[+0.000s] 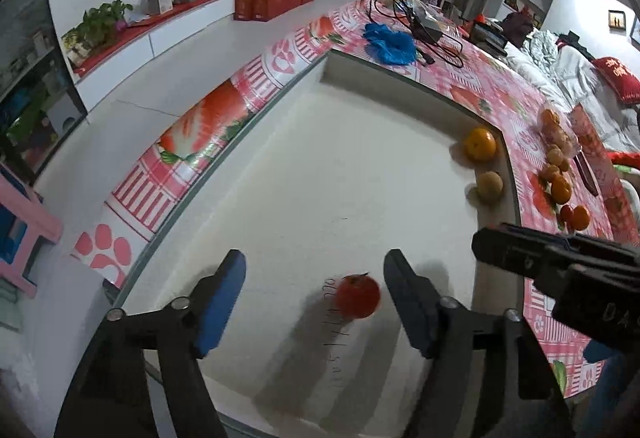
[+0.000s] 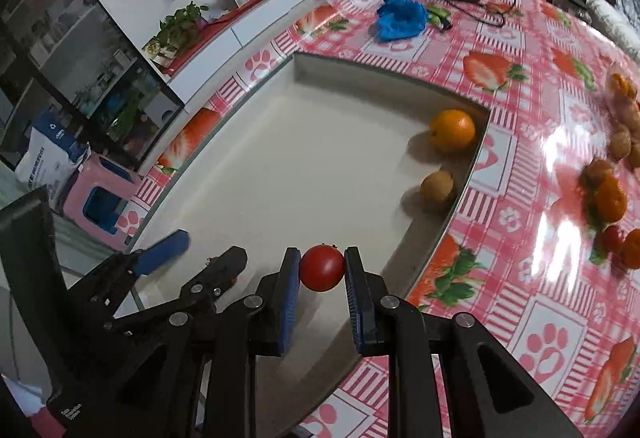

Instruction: Organize fruits

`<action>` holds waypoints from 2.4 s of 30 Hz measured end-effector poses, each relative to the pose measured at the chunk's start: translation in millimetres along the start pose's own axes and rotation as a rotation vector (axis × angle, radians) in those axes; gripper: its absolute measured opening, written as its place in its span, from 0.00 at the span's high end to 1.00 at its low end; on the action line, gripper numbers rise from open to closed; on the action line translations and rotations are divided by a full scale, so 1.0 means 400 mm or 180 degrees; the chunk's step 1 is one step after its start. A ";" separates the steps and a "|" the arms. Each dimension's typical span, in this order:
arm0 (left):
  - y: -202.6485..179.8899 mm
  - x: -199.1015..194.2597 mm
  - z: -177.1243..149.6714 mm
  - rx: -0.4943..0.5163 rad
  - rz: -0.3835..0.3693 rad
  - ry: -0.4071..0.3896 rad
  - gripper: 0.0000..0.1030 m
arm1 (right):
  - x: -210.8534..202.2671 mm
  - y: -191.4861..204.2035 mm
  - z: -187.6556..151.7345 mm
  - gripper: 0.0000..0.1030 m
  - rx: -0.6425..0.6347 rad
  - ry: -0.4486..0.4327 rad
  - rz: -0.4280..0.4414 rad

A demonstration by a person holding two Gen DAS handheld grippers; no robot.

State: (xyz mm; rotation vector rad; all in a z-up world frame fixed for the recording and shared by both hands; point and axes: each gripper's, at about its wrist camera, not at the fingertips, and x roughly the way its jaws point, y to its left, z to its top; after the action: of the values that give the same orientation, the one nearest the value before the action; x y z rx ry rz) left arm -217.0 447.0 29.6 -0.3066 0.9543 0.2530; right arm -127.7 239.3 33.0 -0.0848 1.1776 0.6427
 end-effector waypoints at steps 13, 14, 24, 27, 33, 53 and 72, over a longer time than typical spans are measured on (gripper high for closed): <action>-0.052 -0.036 0.001 0.0155 -0.0014 -0.0029 0.24 | -0.114 -0.114 -0.035 0.01 0.0384 -0.0451 -0.0333; -0.061 -0.039 0.001 0.0181 -0.0018 -0.0034 0.24 | -0.127 -0.143 -0.046 0.01 0.0478 -0.0506 -0.0390; -0.212 -0.052 -0.005 0.0553 -0.0095 -0.0014 0.24 | -0.199 -0.439 -0.196 0.01 0.1366 -0.0463 -0.0965; -0.264 -0.053 -0.008 0.0675 -0.0123 -0.0013 0.24 | -0.217 -0.513 -0.245 0.01 0.1578 -0.0437 -0.1064; -0.359 -0.056 -0.019 0.0937 -0.0219 -0.0036 0.24 | -0.252 -0.600 -0.316 0.01 0.1716 -0.0503 -0.1445; -0.463 0.059 -0.072 0.1365 -0.0386 0.0265 0.22 | -0.249 -0.613 -0.360 0.00 0.1241 -0.0849 -0.1791; -0.606 0.069 -0.167 0.1534 -0.0479 0.0114 0.00 | -0.250 -0.611 -0.362 0.00 0.1243 -0.0856 -0.1789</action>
State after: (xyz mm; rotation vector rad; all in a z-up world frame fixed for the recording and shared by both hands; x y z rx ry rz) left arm -168.8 199.7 5.6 0.0610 0.9906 -0.1232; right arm -146.4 -59.4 -1.9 0.0040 0.9387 -0.0751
